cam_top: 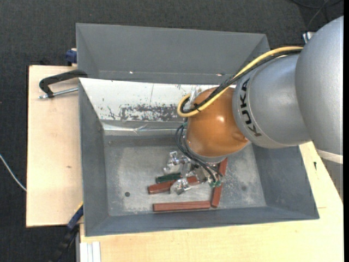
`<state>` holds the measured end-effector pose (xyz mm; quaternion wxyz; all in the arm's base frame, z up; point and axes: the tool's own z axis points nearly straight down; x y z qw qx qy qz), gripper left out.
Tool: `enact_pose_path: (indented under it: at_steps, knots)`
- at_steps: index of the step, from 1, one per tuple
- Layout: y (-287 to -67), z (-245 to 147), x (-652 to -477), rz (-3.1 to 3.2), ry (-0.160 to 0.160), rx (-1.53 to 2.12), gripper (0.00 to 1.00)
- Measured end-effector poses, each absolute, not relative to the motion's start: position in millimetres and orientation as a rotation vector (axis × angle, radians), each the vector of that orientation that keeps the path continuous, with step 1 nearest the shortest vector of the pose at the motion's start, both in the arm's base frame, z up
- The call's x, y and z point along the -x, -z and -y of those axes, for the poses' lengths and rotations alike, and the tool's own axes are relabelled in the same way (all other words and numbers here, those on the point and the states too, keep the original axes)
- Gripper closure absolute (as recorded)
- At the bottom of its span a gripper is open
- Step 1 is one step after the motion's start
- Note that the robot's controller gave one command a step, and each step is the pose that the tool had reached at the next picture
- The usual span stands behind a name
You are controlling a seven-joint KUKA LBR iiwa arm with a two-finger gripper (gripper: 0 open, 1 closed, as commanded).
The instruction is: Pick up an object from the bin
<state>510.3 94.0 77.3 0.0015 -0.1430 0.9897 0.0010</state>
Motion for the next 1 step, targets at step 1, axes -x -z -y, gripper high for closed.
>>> enact_pose_path:
  at_steps: [1]
  knots:
    - [-249.2,-84.6,-518.4,-3.101,-0.002,0.427,1.0]
